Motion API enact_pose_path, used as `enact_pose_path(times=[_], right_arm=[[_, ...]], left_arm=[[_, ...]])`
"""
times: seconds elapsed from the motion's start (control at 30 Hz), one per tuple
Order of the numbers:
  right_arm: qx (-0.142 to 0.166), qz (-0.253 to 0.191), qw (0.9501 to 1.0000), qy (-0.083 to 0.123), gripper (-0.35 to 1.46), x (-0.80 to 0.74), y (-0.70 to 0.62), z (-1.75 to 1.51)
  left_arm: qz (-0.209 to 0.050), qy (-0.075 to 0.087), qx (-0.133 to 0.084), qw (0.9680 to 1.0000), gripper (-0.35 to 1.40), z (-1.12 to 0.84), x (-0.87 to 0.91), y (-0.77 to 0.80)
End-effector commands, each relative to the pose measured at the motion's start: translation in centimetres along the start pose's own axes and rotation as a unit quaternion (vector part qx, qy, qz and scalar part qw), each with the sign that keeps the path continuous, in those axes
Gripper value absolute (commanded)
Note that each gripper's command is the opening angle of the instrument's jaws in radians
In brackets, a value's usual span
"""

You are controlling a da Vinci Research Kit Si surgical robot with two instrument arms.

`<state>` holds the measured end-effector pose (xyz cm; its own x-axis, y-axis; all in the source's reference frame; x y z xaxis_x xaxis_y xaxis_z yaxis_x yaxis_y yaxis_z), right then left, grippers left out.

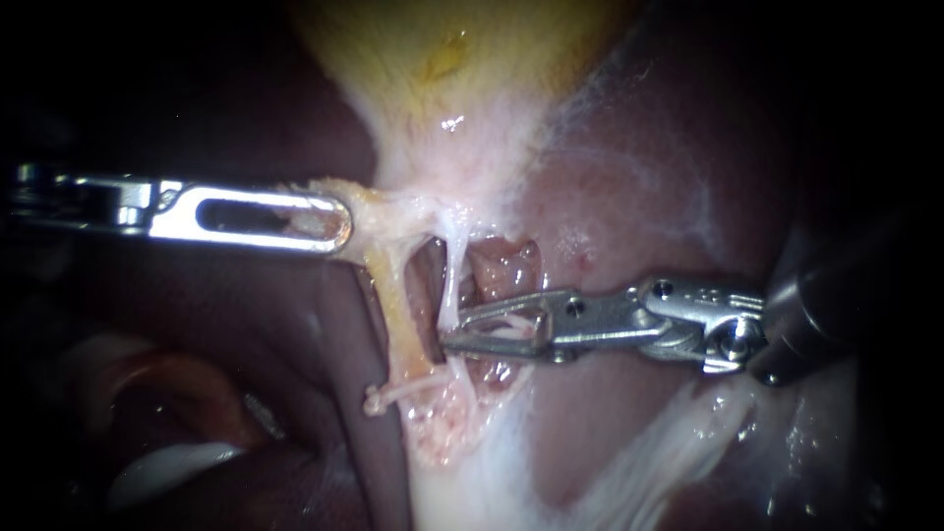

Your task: Clipping second clip left tube

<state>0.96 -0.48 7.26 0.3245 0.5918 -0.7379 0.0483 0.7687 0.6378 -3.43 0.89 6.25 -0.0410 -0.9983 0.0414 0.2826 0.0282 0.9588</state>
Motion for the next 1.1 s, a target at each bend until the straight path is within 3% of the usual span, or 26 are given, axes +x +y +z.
enact_pose_path(times=[0.03, 0.23, 0.4, 0.5, 1.1], right_arm=[[0.0, 0.0, 1.0, 0.0, -0.12, 0.0, 0.0, 0.0], [0.0, 0.0, 1.0, 0.0, -0.03, 0.0, 0.0, 0.0], [0.001, 0.012, 0.9999, 0.001, 0.33, 0.01, 0.0, 0.02], [0.001, 0.022, 0.9997, 0.006, 0.41, 0.02, 0.01, 0.04], [-0.004, 0.023, 0.9996, 0.015, 0.48, 0.02, -0.05, -0.11]], left_arm=[[0.0, 0.0, 0.0, 1.0, -0.35, 0.0, 0.0, 0.0], [0.0, 0.0, 0.0, 1.0, -0.35, 0.0, 0.0, -0.01], [0.0, 0.0, 0.0, 1.0, -0.35, 0.0, 0.0, -0.01], [0.0, 0.0, 0.0, 1.0, -0.35, -0.01, 0.0, -0.01], [0.0, 0.0, 0.0, 1.0, -0.35, -0.02, 0.01, -0.01]])
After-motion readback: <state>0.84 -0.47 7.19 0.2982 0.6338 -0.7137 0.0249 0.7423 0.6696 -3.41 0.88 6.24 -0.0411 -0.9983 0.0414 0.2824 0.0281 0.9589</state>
